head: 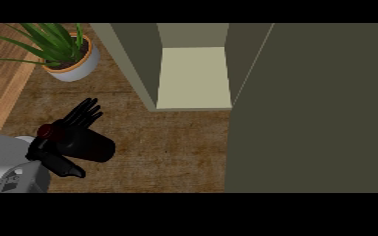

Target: Pick up the wine, place it into the cabinet and close the cabinet

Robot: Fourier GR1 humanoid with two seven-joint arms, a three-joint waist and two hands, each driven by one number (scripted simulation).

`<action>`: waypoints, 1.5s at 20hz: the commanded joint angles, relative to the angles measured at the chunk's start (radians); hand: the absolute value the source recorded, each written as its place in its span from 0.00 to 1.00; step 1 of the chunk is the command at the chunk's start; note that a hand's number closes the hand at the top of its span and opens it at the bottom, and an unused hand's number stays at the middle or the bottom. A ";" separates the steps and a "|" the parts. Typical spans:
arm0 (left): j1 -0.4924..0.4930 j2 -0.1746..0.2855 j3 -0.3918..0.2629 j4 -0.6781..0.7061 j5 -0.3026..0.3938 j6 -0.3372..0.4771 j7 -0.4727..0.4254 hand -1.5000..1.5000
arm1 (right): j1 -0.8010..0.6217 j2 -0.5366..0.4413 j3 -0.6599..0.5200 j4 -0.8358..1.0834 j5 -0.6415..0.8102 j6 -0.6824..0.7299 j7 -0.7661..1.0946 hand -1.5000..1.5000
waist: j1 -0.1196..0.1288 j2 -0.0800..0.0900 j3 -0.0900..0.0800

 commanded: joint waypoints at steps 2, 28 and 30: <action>-0.038 0.006 -0.030 0.081 -0.029 -0.066 -0.100 0.00 | 0.037 -0.015 -0.054 -0.137 -0.086 0.001 0.050 0.00 | 0.001 0.000 0.001; 0.133 -0.088 0.052 -0.026 0.062 0.377 -0.243 1.00 | 0.015 0.005 -0.048 -0.086 -0.029 -0.020 0.042 0.00 | 0.032 -0.014 0.002; 0.182 -0.158 0.000 -0.098 -0.026 0.497 -0.334 1.00 | 0.015 0.030 0.005 -0.093 0.002 -0.027 0.030 0.00 | 0.026 -0.009 0.001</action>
